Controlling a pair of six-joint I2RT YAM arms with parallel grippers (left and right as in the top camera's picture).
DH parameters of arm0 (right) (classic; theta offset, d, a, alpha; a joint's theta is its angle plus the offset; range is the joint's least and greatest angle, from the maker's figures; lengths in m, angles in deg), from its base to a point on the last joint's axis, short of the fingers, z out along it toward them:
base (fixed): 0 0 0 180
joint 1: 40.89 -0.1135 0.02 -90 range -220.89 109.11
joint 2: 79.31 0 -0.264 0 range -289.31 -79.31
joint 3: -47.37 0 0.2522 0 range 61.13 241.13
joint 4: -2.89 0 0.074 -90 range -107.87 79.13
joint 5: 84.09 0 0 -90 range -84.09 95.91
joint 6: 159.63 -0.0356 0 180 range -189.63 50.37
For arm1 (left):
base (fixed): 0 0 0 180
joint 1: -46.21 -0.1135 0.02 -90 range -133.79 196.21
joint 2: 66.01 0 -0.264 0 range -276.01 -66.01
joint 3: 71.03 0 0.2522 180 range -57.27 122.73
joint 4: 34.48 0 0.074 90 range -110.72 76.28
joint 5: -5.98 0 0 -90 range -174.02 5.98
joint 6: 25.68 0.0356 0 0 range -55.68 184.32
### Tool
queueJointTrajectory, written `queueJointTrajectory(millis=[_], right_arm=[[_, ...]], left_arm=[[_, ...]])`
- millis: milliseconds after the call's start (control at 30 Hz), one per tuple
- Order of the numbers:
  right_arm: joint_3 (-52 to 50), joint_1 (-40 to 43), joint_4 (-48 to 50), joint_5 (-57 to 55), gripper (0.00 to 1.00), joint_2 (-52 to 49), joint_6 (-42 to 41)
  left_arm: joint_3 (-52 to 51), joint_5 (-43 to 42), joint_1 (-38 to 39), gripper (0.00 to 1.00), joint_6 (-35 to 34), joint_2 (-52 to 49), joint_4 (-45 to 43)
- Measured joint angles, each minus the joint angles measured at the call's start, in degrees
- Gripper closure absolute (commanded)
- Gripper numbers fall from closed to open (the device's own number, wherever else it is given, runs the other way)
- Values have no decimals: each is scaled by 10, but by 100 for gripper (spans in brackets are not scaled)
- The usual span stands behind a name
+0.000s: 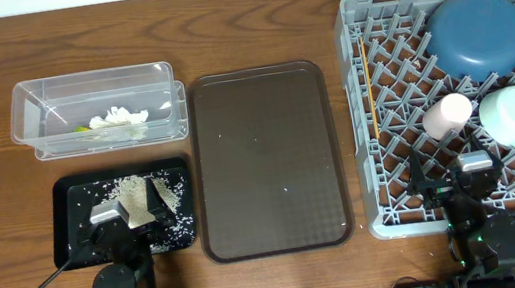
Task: Sort waste into correct bins and load items into the dishwasher rack
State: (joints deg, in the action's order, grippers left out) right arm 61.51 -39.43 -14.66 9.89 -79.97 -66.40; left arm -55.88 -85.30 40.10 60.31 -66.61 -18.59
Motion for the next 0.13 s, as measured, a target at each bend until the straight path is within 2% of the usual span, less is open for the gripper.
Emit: queueJointTrajectory(millis=[133], right_arm=[[0, 0, 0, 0, 1, 0, 0]], left_arm=[[0, 0, 0, 1, 0, 0, 0]])
